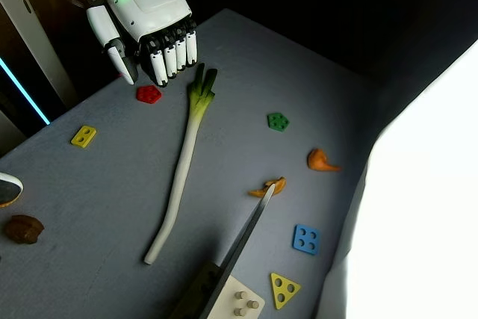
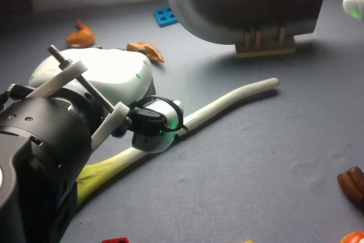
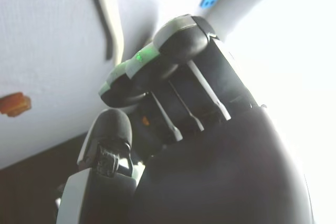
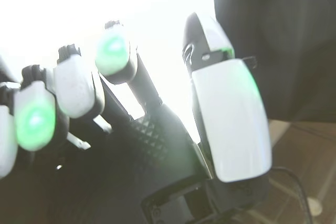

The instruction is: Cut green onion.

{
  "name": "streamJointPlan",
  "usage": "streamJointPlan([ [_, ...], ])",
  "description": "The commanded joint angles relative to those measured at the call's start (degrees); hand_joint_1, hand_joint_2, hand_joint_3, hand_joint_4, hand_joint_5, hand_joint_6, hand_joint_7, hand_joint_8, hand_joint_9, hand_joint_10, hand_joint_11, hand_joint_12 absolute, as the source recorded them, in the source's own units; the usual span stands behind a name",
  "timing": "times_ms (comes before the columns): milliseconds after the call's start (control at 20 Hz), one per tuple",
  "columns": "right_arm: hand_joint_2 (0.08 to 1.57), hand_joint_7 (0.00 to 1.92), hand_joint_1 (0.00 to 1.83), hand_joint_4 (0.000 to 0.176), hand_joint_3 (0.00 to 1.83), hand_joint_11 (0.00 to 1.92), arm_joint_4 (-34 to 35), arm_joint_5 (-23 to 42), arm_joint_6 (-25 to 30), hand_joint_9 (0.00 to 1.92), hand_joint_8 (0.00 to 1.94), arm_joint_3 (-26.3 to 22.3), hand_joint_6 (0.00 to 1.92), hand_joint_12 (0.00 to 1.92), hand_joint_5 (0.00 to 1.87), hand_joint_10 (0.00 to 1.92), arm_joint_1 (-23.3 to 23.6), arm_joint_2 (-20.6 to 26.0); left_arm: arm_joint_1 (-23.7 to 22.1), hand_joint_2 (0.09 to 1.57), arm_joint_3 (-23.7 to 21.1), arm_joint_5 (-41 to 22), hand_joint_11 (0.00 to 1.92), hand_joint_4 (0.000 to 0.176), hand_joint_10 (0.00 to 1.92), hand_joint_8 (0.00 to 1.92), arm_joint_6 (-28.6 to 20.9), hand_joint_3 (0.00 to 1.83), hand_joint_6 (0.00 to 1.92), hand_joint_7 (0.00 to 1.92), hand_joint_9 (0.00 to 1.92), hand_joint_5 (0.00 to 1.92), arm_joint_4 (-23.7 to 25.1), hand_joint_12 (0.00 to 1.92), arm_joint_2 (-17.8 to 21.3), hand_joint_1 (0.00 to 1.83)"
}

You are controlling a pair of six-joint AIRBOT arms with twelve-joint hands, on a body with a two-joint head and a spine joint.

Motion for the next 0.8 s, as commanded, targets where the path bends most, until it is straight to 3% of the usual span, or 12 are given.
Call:
streamJointPlan([
  [0, 1.06, 0.04, 0.24, 0.0, 0.24, 0.0, -0.5, 7.7, -0.4, 0.0, 0.04, 0.1, 0.07, 0.0, 0.01, 0.0, 0.4, 0.2, -0.8, 1.24, -0.1, 1.5, 0.0, 0.057, 0.11, 0.05, 0.2, 0.16, 0.09, 0.09, 0.05, 0.06, 4.6, 0.42, 0.0, 0.07],
  [50, 1.16, 0.05, 0.18, 0.0, 0.05, 0.0, -0.5, 8.0, -0.9, 0.0, 0.0, 0.1, 0.01, 0.0, 0.0, 0.0, 0.4, 0.1, -0.8, 1.32, -0.1, 1.8, 0.0, 0.054, 0.03, 0.01, 0.2, 0.02, 0.03, 0.07, 0.04, 0.11, 4.5, 0.29, 0.0, 0.1],
  [150, 1.16, 0.04, 0.18, 0.0, 0.04, 0.0, -0.4, 8.3, -0.9, 0.01, 0.01, 0.1, 0.0, 0.0, 0.0, 0.01, 0.4, 0.0, -0.8, 1.3, 0.0, 2.1, 0.0, 0.046, 0.02, 0.01, 0.2, 0.0, 0.03, 0.13, 0.07, 0.2, 4.5, 0.32, 0.0, 0.17],
  [200, 1.16, 0.04, 0.18, 0.0, 0.03, 0.0, -0.2, 8.4, -1.1, 0.02, 0.01, 0.1, 0.0, 0.0, 0.01, 0.01, 0.4, 0.0, -0.7, 1.3, 0.1, 2.3, 0.0, 0.033, 0.02, 0.01, 0.2, 0.0, 0.03, 0.19, 0.1, 0.24, 4.5, 0.35, 0.0, 0.18],
  [300, 1.14, 0.06, 0.24, 0.0, 0.02, 0.0, -0.1, 8.7, -2.1, 0.02, 0.01, 0.1, 0.0, 0.0, 0.01, 0.01, 0.5, 0.0, -0.7, 1.29, 0.2, 3.7, 0.0, 0.031, 0.02, 0.01, 0.2, 0.0, 0.01, 0.21, 0.12, 0.18, 4.0, 0.42, 0.0, 0.18],
  [350, 1.12, 0.05, 0.24, 0.0, 0.01, 0.0, 0.2, 9.2, -2.8, 0.0, 0.01, 0.1, 0.0, 0.0, 0.01, 0.0, 0.5, 0.0, -0.8, 1.28, 0.2, 4.5, 0.0, 0.032, 0.02, 0.01, 0.2, 0.0, 0.01, 0.23, 0.14, 0.19, 4.0, 0.48, 0.0, 0.19],
  [450, 1.09, 0.04, 0.22, 0.0, 0.0, 0.0, 2.9, 9.9, -4.8, 0.01, 0.0, 0.4, 0.0, 0.0, 0.0, 0.0, 0.8, -0.4, -0.8, 1.27, 0.2, 5.8, 0.0, 0.058, 0.01, 0.0, 0.2, 0.0, 0.0, 0.2, 0.14, 0.11, 3.9, 0.51, 0.0, 0.17],
  [550, 1.05, 0.04, 0.4, 0.0, 0.0, 0.01, 3.7, 9.5, -4.8, 0.02, 0.01, 1.6, 0.0, 0.0, 0.0, 0.01, 0.9, -1.1, -0.8, 1.28, 0.1, 5.9, 0.0, 0.071, 0.0, 0.0, 0.1, 0.0, 0.0, 0.17, 0.13, 0.08, 3.5, 0.4, 0.0, 0.12],
  [600, 1.02, 0.03, 0.54, 0.0, 0.0, 0.02, 4.5, 8.5, -4.8, 0.03, 0.0, 2.4, 0.0, 0.01, 0.0, 0.01, 1.1, -1.6, -0.7, 1.27, 0.1, 6.7, 0.0, 0.069, 0.0, 0.0, -1.0, 0.0, 0.0, 0.14, 0.11, 0.07, 2.9, 0.32, 0.0, 0.17],
  [750, 1.02, 0.02, 0.88, 0.0, 0.0, 0.01, 6.2, 6.3, -4.8, 0.01, 0.01, 5.3, 0.0, 0.0, 0.0, 0.0, 1.4, -2.9, 0.2, 1.29, -0.5, 12.0, 0.0, 0.062, 0.02, 0.01, -8.2, 0.0, 0.0, 0.18, 0.16, 0.08, 1.9, 0.45, 0.1, 0.14],
])
